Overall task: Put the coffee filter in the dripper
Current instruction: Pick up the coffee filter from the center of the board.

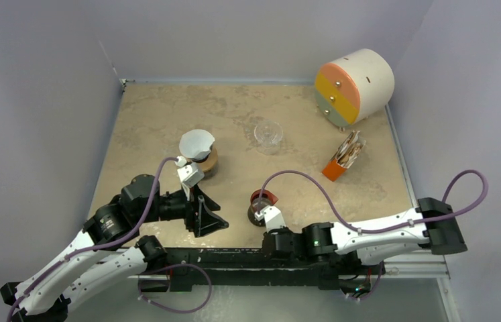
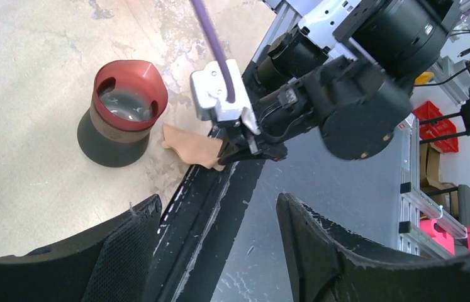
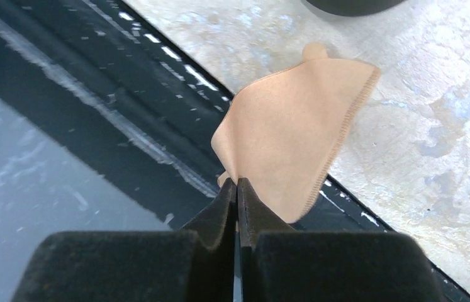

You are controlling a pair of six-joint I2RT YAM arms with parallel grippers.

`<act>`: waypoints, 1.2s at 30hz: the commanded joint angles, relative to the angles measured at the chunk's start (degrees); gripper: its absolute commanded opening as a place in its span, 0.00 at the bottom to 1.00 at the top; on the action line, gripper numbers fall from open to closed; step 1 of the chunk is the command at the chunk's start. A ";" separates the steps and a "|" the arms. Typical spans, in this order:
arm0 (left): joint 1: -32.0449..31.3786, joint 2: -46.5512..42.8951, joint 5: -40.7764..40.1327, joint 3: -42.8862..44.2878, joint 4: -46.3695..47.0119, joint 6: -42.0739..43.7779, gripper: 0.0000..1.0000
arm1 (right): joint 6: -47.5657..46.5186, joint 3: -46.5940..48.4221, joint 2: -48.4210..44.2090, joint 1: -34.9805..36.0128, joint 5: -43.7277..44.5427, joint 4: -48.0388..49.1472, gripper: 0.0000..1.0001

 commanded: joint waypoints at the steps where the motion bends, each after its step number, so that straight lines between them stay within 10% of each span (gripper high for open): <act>1: 0.12 -0.55 -0.72 0.72 0.06 -0.68 0.67 | -4.76 2.39 -5.48 0.25 -2.89 1.94 0.00; 12: 0.12 -1.71 -3.61 -0.96 -0.41 -10.26 0.72 | -17.31 3.61 -10.02 0.25 -7.99 13.23 0.00; 36: 0.15 1.39 -15.10 2.95 -9.31 -41.55 0.68 | -54.52 3.21 -10.01 0.25 9.15 41.50 0.00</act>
